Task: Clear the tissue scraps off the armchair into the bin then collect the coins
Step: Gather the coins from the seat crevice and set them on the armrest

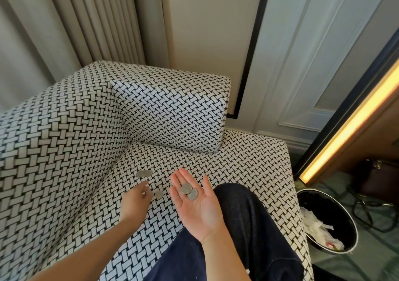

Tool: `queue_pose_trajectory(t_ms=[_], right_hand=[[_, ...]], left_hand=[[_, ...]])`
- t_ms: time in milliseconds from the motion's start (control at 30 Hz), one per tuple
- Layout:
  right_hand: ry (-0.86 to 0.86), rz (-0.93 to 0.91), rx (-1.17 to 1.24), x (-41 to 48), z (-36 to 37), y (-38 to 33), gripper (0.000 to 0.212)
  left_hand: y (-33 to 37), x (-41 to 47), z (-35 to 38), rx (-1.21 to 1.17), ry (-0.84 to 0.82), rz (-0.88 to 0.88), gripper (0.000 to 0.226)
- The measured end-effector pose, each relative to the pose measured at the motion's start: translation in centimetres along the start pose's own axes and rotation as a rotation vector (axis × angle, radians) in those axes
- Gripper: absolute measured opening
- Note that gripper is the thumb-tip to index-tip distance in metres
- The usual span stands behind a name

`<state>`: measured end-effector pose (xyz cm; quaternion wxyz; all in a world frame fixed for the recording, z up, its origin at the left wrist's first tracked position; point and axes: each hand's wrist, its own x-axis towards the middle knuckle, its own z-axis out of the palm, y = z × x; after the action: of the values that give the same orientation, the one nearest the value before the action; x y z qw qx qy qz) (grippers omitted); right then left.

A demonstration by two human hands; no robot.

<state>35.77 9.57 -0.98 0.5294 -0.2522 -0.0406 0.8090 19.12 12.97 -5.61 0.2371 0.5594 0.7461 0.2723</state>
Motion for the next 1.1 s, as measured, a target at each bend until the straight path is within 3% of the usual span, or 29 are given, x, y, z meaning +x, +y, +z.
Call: queue_pose_trajectory(t_ms=[133, 233, 400, 600, 800, 867, 933, 1100], right_hand=[[0.002, -0.002, 0.004, 0.1, 0.1, 0.1, 0.058], [0.017, 0.0, 0.011, 0.2, 0.1, 0.0, 0.059], [0.014, -0.004, 0.018, 0.0, 0.5, -0.1, 0.067], [-0.05, 0.029, -0.015, -0.6, 0.8, -0.4, 0.079], [-0.02, 0.043, -0.028, -0.4, 0.5, -0.4, 0.078], [-0.014, 0.021, -0.029, -0.4, 0.6, -0.4, 0.076], [0.002, 0.007, -0.021, -0.5, 0.7, -0.4, 0.074], [0.034, 0.015, 0.032, -0.3, 0.9, -0.3, 0.072]], left_hand=[[-0.1, -2.6, -0.7, -0.275, 0.046, -0.17, 0.027], [1.4, -3.6, -1.6, -0.63, -0.024, -0.261, 0.018], [6.7, -4.3, -4.6, -0.952, -0.097, -0.196, 0.015], [10.5, -5.6, -5.6, -0.568, -0.192, 0.225, 0.013], [9.0, -4.3, -2.8, -0.269, -0.03, 0.361, 0.03], [7.6, -3.4, -2.0, -0.238, 0.063, 0.356, 0.043], [6.3, -2.6, -1.6, -0.285, 0.087, 0.266, 0.041], [1.8, -1.4, 0.4, -0.2, -0.061, 0.01, 0.04]])
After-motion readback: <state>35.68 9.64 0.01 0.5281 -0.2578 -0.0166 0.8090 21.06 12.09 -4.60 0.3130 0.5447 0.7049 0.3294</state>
